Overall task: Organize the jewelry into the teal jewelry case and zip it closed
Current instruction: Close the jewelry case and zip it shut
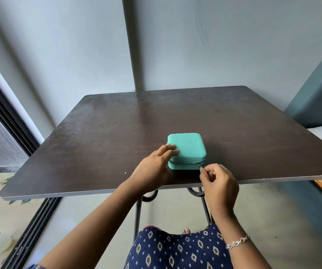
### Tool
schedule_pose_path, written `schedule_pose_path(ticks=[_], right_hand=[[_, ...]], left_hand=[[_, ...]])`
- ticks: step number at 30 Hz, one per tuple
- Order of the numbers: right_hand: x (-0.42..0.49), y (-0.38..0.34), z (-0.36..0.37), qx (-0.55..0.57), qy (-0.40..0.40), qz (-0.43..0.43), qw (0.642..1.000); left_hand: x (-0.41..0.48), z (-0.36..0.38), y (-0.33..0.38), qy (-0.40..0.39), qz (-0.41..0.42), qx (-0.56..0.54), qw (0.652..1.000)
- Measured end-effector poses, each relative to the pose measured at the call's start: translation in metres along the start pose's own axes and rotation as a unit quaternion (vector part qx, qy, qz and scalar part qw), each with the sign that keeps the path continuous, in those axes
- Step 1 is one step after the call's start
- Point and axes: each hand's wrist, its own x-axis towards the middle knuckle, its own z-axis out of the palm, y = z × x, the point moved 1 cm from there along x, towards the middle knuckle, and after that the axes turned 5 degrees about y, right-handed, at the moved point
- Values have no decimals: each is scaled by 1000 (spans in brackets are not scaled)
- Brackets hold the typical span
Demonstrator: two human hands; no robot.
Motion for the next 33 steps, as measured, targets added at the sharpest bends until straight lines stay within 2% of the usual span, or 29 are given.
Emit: schedule_pose_path(ticks=[12, 21, 33], right_hand=[[14, 9, -8, 6, 17, 54, 998], [18, 13, -8, -13, -1, 34, 999], [33, 21, -12, -13, -38, 17, 999]], left_hand=[[0, -2, 5, -9, 1, 14, 1000], [1, 2, 2, -45, 7, 56, 997], [1, 3, 2, -35, 5, 63, 997]])
